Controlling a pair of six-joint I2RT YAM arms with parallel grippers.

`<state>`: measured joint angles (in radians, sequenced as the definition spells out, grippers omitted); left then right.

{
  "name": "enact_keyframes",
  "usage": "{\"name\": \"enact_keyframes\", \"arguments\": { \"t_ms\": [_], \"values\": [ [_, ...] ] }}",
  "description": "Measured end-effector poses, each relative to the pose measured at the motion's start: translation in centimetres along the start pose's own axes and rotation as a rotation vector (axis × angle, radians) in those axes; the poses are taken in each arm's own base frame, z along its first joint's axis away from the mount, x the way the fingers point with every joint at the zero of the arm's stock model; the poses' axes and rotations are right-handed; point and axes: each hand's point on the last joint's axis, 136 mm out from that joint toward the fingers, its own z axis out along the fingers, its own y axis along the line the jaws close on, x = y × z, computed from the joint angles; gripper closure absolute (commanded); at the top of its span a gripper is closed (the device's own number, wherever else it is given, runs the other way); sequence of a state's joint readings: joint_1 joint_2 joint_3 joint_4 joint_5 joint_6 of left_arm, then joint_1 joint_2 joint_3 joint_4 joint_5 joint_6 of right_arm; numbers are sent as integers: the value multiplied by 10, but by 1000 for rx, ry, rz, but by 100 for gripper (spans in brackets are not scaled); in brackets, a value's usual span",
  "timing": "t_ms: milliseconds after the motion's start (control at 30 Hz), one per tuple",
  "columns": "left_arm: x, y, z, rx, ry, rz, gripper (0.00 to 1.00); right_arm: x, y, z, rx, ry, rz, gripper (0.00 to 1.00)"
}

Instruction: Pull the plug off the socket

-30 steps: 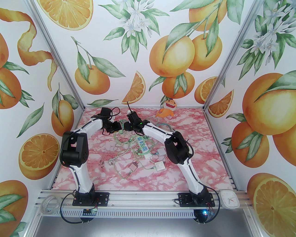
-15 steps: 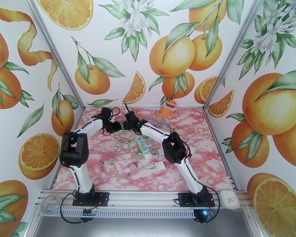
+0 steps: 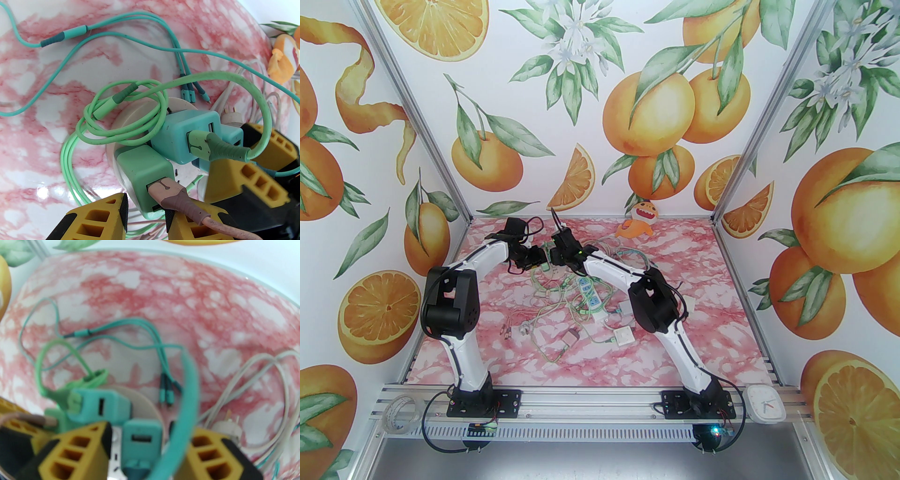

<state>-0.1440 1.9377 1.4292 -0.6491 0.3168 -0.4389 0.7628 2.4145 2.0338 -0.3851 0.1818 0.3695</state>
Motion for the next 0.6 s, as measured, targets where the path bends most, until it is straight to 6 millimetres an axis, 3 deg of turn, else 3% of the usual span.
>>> {"name": "enact_keyframes", "arguments": {
  "t_ms": [167, 267, 467, 600],
  "values": [
    [0, 0, 0, 0, 0, 0, 66, 18, -5, 3, 19, 45, -11, 54],
    [0, 0, 0, 0, 0, 0, 66, 19, -6, 2, 23, 55, -12, 55],
    [0, 0, 0, 0, 0, 0, 66, 18, -4, 2, 15, 55, -12, 67],
    [0, 0, 0, 0, 1, 0, 67, 17, -3, 2, 18, 65, -15, 80]
  ]
}}
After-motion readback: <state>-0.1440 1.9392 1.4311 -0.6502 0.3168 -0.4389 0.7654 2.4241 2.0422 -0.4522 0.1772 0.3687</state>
